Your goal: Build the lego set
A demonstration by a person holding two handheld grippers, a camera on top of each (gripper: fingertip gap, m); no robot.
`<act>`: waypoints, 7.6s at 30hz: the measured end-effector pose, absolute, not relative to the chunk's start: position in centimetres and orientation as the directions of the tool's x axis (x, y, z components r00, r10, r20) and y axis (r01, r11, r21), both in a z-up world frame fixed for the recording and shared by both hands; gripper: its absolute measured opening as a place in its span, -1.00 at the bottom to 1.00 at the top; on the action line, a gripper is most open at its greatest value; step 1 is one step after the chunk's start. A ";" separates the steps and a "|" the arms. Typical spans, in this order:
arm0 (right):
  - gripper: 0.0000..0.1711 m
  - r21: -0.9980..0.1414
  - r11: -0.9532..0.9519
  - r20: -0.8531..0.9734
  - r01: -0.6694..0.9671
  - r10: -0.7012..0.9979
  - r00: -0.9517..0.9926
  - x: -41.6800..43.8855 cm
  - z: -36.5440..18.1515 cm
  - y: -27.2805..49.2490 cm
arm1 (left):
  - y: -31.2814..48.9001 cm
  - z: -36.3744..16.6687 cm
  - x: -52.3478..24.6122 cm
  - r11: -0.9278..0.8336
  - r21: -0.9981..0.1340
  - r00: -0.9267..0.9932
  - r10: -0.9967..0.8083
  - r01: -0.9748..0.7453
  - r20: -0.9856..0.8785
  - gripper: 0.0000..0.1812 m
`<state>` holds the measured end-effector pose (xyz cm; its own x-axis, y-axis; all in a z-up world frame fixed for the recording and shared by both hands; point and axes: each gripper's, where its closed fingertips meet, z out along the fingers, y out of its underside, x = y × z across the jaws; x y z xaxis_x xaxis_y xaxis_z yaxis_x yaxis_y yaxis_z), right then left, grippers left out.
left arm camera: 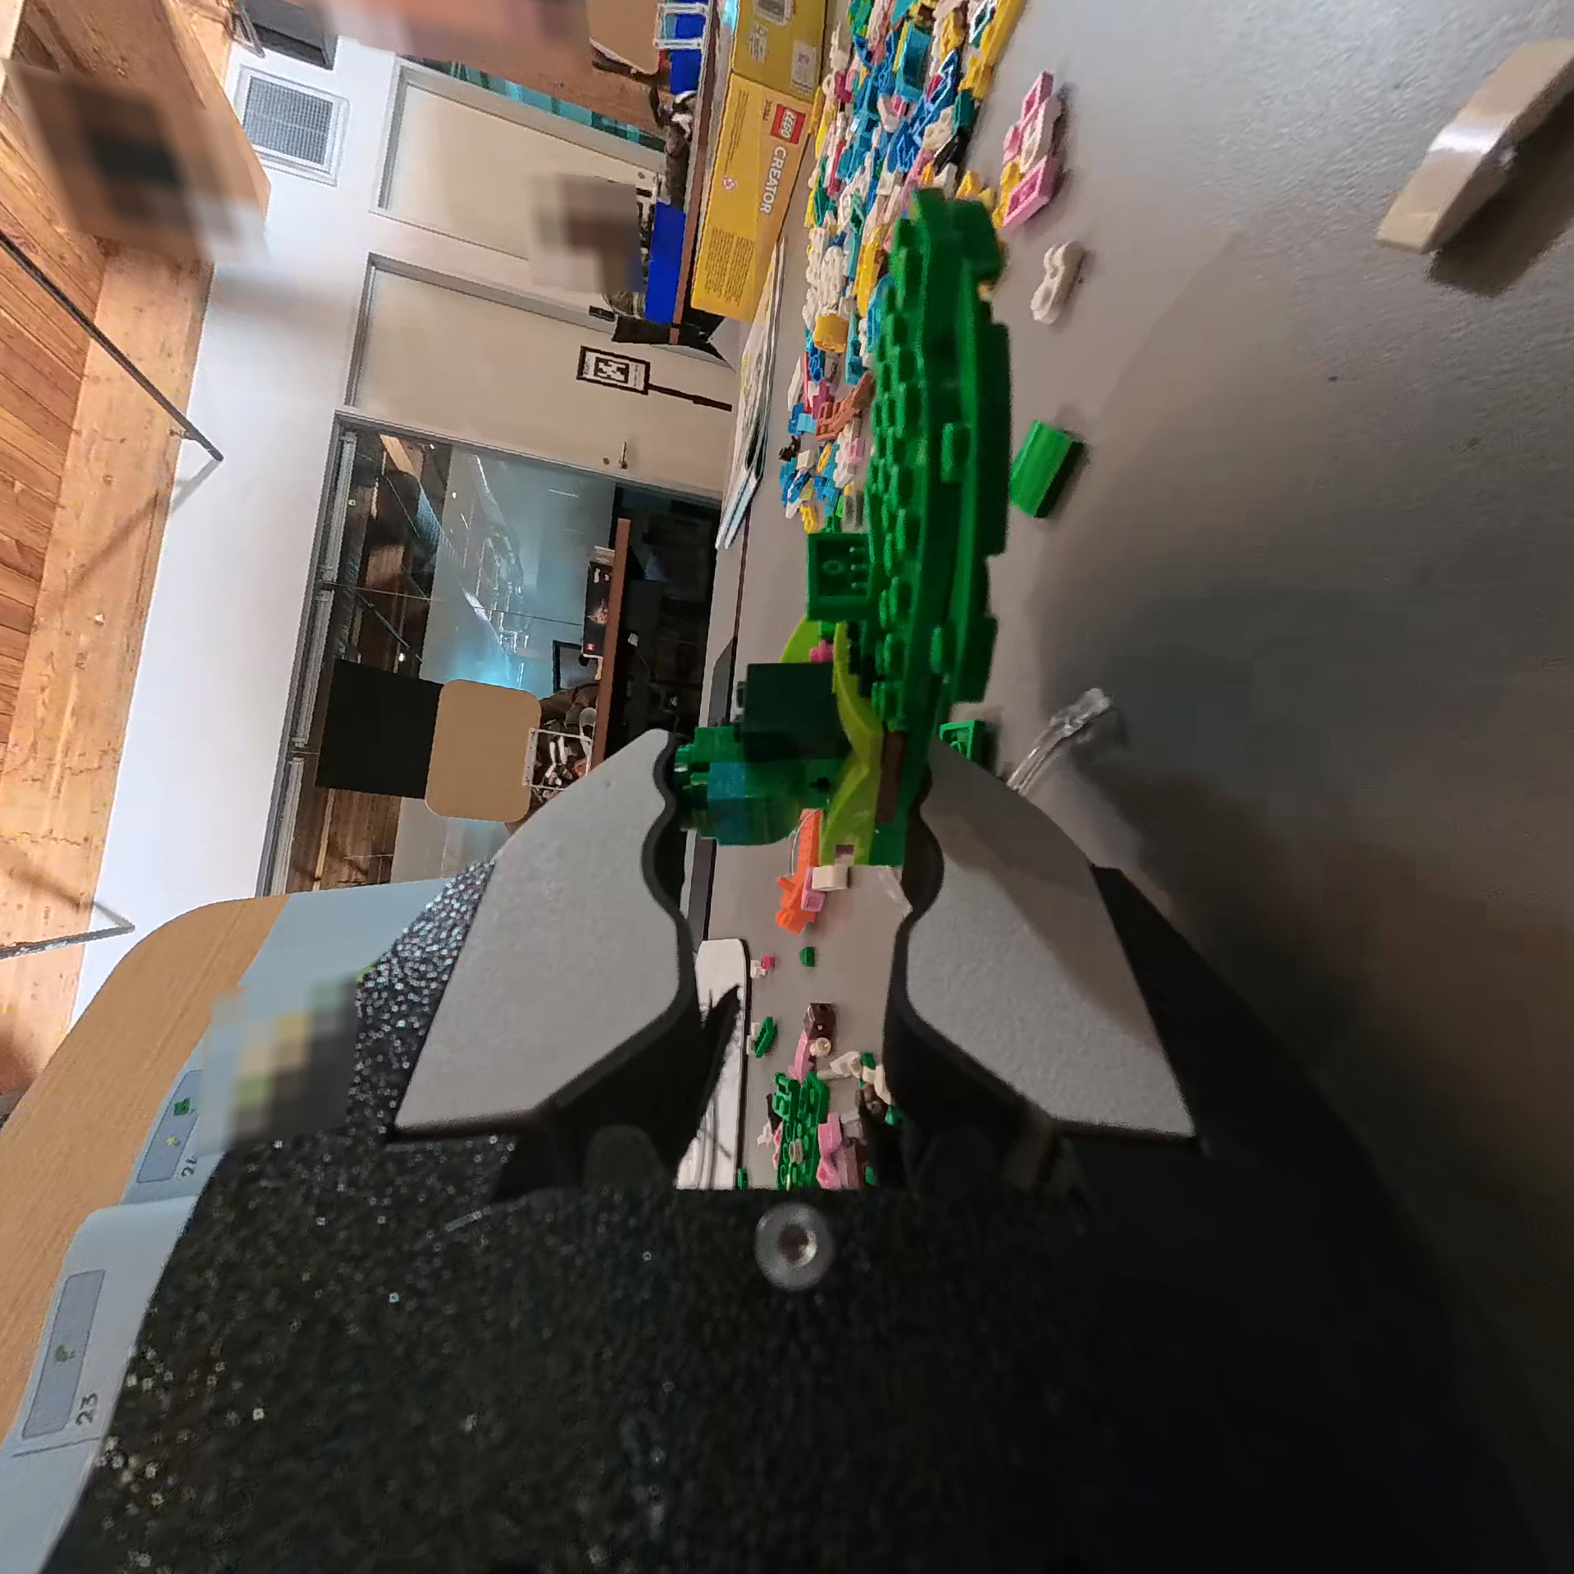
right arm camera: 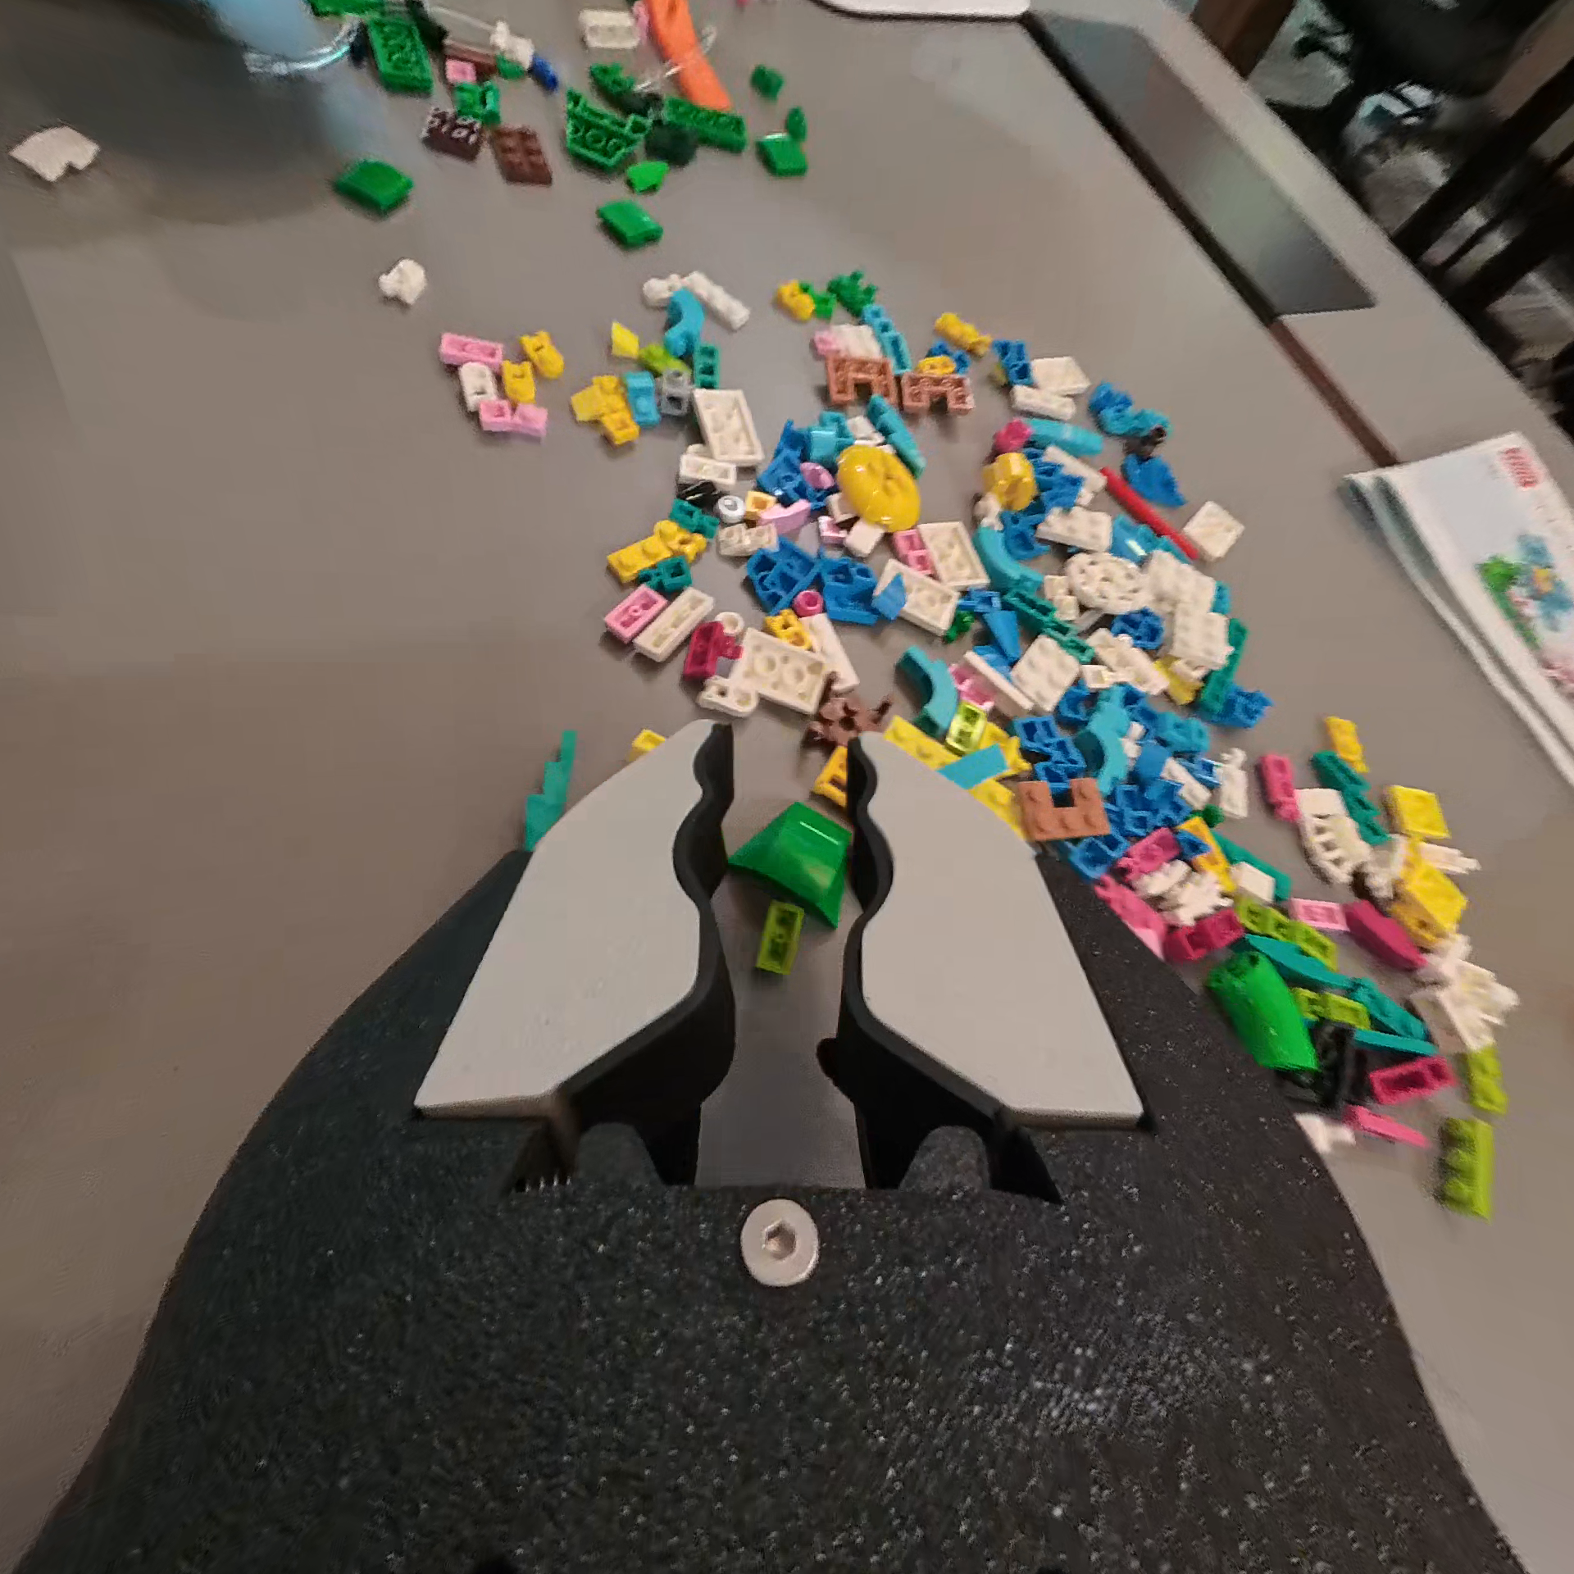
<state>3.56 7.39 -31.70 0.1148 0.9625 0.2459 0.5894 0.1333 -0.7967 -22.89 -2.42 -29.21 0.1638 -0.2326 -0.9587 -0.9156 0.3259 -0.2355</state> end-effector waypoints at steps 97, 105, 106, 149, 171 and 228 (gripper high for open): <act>-0.95 -0.549 0.337 0.225 0.765 0.941 -0.253 -11.9 -34.2 4.1 | -3.2 -29.6 -21.7 0.372 -0.185 0.098 -0.240 -0.910 -0.966 -0.47; -0.95 -0.690 0.428 0.053 0.583 0.834 -0.550 -9.0 -31.5 -4.3 | -3.3 -29.4 -21.6 0.378 -0.187 0.101 -0.235 -0.907 -0.967 -0.47; -0.95 -0.681 0.425 0.028 0.597 0.829 -0.558 -8.5 -31.8 -5.0 | -3.3 -29.5 -21.5 0.380 -0.187 0.100 -0.236 -0.906 -0.967 -0.47; -0.82 -0.600 -0.110 0.003 0.792 0.990 0.140 -7.1 -34.2 -7.4 | -3.9 -29.8 -20.5 0.409 -0.154 0.061 -0.232 -0.900 -0.971 -0.47; -1.00 -0.162 0.766 0.830 0.623 0.447 -0.334 -9.8 -30.4 -3.1 | -4.2 -29.1 -20.3 0.422 -0.196 0.104 -0.232 -0.885 -0.967 -0.47; -0.98 -0.871 0.284 -0.142 0.401 0.635 -0.759 -16.0 -26.2 -5.2 | -4.2 -28.1 -20.5 0.434 -0.174 0.109 -0.170 -0.884 -0.979 -0.47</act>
